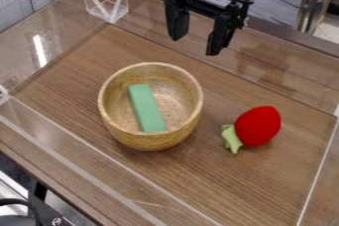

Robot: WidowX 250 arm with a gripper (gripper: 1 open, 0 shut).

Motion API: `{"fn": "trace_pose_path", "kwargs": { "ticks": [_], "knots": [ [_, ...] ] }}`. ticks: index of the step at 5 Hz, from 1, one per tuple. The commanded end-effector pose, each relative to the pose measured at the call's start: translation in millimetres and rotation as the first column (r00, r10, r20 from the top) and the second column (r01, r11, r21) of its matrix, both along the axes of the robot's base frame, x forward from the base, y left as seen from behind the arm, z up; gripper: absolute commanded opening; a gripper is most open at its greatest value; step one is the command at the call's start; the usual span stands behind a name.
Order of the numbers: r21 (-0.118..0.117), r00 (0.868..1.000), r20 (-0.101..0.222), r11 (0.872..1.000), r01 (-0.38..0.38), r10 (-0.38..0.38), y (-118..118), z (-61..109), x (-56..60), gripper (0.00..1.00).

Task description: Move the red fruit to the left

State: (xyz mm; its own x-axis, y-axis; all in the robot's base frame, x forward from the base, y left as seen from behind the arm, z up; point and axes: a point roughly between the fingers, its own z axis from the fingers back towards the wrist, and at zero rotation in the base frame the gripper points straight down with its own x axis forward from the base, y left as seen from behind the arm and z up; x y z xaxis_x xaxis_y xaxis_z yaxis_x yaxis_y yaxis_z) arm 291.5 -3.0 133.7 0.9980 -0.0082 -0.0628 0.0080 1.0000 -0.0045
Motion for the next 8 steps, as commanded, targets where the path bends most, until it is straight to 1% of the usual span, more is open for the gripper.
{"fn": "trace_pose_path", "kwargs": {
  "ticks": [1, 2, 3, 4, 5, 6, 7, 8],
  "knots": [
    [-0.008, 0.997, -0.025, 0.997, -0.078, 0.078, 2.8, -14.3, 4.2, 1.00],
    [-0.024, 0.998, -0.022, 0.998, -0.066, 0.066, -14.9, -28.0, 6.7, 1.00],
    [-0.037, 0.997, -0.014, 0.996, 0.076, -0.076, -33.1, -38.0, -6.5, 1.00],
    [-0.041, 0.976, 0.016, 0.975, 0.218, -0.218, -61.7, -46.9, -16.5, 1.00],
    [-0.032, 0.961, 0.052, 0.961, 0.274, -0.272, -85.4, -53.0, -14.5, 1.00],
    [-0.028, 0.957, 0.076, 0.959, 0.283, -0.280, -95.0, -62.0, -11.8, 1.00],
    [-0.036, 0.955, 0.090, 0.957, 0.286, -0.282, -90.6, -63.1, -8.3, 1.00],
    [-0.036, 0.958, 0.103, 0.962, 0.272, -0.267, -84.5, -63.4, -4.7, 1.00]
  ]
}}
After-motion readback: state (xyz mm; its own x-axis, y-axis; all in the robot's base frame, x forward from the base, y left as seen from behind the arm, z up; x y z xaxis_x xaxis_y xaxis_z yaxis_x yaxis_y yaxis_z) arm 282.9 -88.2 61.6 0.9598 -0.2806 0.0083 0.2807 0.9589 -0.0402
